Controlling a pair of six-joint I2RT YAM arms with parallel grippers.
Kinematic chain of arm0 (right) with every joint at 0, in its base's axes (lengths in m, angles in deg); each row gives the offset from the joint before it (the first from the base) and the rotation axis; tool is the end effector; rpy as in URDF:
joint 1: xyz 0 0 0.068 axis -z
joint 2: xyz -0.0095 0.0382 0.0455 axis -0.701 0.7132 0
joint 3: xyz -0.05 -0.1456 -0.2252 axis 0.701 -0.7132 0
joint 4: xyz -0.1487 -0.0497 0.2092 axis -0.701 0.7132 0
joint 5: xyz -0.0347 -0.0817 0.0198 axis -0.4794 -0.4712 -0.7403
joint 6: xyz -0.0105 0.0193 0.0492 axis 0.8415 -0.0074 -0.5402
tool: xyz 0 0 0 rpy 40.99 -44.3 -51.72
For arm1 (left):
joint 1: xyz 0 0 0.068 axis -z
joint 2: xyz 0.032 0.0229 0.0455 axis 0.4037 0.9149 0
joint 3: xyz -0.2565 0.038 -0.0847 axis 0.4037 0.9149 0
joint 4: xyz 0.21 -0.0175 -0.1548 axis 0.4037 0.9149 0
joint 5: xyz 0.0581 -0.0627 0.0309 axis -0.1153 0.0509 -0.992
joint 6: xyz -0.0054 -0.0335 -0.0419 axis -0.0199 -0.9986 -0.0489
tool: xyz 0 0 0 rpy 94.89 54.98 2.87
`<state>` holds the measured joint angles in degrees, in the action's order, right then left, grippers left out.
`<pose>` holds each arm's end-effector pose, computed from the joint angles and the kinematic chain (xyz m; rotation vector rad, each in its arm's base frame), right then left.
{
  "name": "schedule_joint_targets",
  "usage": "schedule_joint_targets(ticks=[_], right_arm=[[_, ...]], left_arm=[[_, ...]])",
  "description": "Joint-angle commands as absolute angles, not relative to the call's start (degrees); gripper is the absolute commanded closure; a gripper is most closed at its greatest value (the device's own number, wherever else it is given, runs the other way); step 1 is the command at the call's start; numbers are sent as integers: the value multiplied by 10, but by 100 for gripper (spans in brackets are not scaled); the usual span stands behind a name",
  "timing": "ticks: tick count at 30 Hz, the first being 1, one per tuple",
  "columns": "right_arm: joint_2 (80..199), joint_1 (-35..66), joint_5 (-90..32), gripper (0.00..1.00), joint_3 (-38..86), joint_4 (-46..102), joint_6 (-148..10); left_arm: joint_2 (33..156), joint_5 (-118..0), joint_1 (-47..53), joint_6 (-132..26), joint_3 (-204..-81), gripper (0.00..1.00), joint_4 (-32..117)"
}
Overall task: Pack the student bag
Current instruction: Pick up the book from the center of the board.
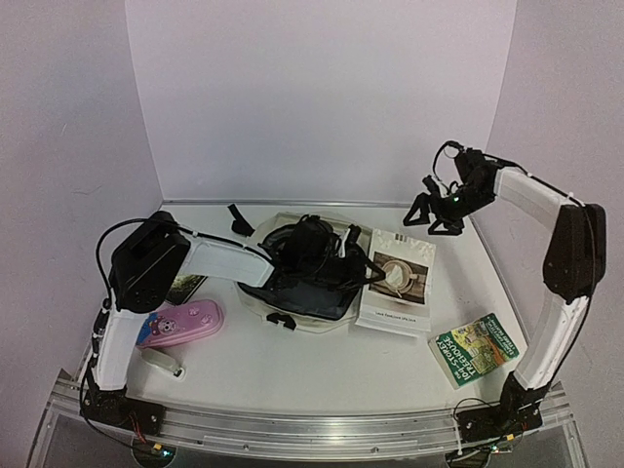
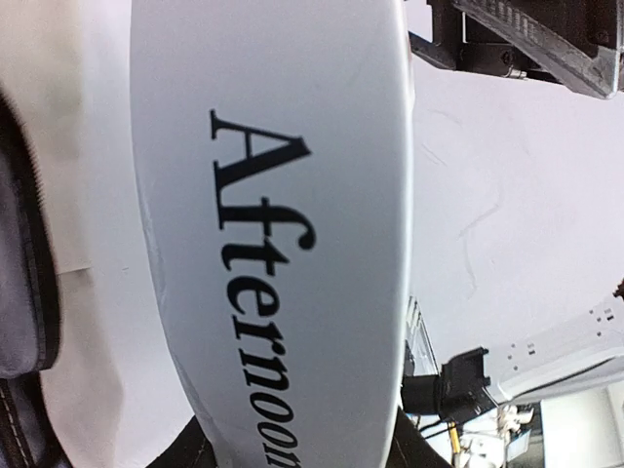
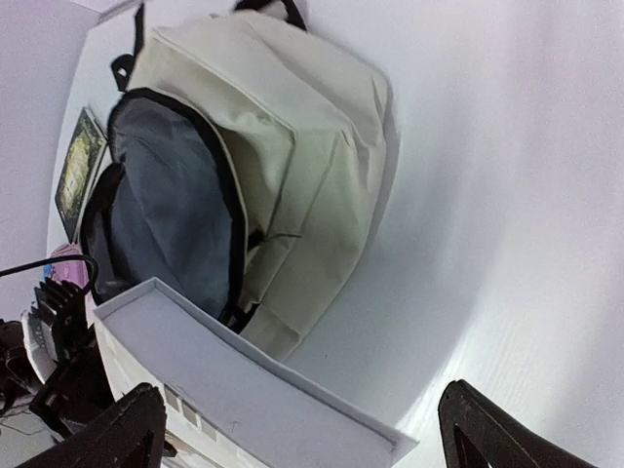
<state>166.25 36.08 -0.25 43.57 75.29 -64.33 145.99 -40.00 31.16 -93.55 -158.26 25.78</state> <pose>0.3960 0.0798 0.2815 -0.3634 2.5292 0.8922 0.2772 -0.4239 0.1773 0.4381 2.2575 -1.5846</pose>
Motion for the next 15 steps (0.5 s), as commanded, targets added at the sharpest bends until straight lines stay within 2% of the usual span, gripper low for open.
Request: schedule_joint_targets(ticks=[1,10,15], right_arm=[[1560,366,-18,2,394,811,-585],[1457,367,92,2,313,729,-661],[1423,367,141,2,248,599,-760]], left_arm=[[1384,-387,312,-881,-1577,100,225],[1309,-444,261,-912,-1498,100,121],[1250,-521,232,-942,-1413,100,16]])
